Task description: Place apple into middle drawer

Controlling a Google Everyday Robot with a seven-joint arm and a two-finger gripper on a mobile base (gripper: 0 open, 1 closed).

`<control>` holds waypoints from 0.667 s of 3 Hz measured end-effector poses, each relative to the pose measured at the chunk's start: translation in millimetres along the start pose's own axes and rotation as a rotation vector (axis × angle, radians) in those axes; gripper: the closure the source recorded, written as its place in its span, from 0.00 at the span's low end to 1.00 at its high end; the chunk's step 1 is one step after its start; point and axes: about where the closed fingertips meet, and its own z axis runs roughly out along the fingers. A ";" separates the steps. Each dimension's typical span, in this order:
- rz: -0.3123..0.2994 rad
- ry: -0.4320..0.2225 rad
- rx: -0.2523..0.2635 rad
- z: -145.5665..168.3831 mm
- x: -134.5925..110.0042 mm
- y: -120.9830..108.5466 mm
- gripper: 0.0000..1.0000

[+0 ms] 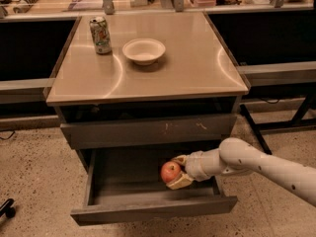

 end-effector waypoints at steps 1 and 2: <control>-0.031 0.025 0.005 9.7 17.0 2.4 1.00; -0.076 0.032 0.032 22.0 40.0 -2.8 1.00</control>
Offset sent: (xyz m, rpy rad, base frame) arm 0.0132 -0.0220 -0.0754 -0.0674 -0.1376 0.0290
